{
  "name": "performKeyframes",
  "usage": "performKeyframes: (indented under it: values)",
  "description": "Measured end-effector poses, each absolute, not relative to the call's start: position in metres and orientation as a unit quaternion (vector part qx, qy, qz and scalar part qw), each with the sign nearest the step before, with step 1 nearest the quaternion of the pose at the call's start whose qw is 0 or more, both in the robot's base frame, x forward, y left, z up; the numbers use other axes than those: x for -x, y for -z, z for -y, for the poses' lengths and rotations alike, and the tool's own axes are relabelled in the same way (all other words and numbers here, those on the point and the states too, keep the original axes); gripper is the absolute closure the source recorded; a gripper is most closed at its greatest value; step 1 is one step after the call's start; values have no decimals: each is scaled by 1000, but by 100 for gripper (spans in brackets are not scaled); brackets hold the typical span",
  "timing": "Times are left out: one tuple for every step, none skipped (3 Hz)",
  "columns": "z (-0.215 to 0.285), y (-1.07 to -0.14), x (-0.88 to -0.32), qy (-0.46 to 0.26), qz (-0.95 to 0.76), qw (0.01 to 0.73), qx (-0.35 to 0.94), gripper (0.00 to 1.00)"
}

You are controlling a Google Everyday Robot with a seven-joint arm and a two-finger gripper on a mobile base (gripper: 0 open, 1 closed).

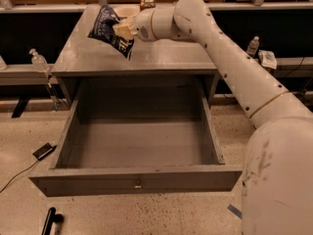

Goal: Pick blue chip bag from top drawer and place on counter

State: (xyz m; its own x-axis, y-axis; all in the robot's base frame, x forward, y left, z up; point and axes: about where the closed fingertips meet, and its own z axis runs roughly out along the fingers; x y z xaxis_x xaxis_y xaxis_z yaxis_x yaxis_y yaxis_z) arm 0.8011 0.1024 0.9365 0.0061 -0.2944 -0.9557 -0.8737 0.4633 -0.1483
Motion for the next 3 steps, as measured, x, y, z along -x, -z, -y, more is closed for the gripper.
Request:
performKeyframes:
  values:
    - [-98, -927, -819, -252, -665, 552, 436, 74]
    - [-101, -926, -818, -254, -664, 551, 437, 52]
    - [-105, -924, -818, -255, -664, 550, 439, 27]
